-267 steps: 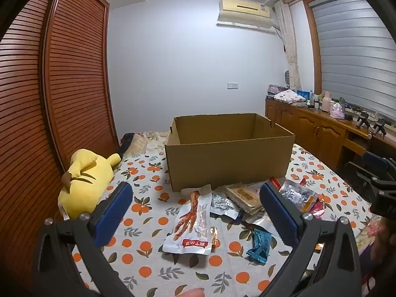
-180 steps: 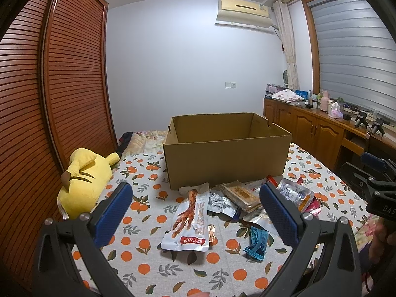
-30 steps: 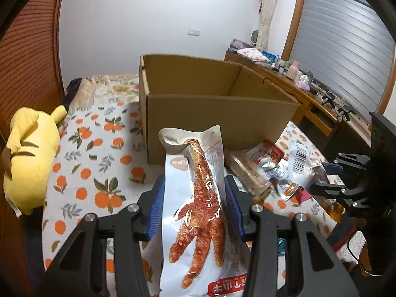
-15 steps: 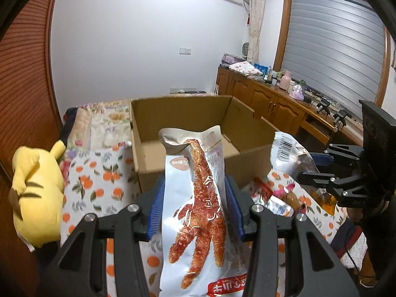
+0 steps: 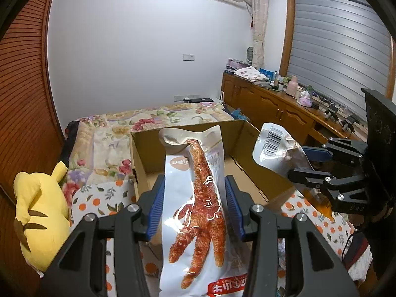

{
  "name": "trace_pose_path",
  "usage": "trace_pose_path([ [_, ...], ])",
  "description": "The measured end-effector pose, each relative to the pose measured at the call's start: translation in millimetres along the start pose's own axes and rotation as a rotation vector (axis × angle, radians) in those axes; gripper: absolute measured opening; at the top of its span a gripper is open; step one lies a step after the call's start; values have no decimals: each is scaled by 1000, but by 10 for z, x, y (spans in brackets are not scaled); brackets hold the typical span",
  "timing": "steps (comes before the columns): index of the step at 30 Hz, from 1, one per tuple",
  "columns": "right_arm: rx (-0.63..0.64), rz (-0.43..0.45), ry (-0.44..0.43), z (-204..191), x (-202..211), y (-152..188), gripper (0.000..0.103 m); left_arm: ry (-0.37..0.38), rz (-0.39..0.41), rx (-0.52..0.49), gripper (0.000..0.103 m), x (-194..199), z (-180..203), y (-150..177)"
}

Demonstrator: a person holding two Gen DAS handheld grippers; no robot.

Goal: Organize snacks
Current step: 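Carry both packets over the box and open both tools to drop them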

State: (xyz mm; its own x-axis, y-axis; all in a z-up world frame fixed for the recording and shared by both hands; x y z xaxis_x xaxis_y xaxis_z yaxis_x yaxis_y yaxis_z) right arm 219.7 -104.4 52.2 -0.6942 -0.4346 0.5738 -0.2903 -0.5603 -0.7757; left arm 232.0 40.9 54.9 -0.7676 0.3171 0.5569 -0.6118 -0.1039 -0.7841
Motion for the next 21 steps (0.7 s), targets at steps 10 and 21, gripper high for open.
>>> trace_pose_path([
  [10,-67,-49,37,345,-369,-124,38,-36,-3,16,47,-270,3,-97],
  [21,-88,-142,120,505,-822,-172,39,-59,-67,13,50,-670,16,-173],
])
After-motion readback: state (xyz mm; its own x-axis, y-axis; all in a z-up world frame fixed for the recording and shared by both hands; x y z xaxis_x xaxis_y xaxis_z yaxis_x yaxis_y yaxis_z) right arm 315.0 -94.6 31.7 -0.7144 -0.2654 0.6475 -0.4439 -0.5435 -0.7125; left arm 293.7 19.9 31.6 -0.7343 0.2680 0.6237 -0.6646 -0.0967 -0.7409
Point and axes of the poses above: each gripper's, at about its wrist camera, not at the fingertips, and x roughly against the way its jaws point, z to its right, y to its underside, the point moved 1 cm from there along -x, roughly the way its jaws point, and after that the axes turned 12 degrees about x, right-handed, at the moved point
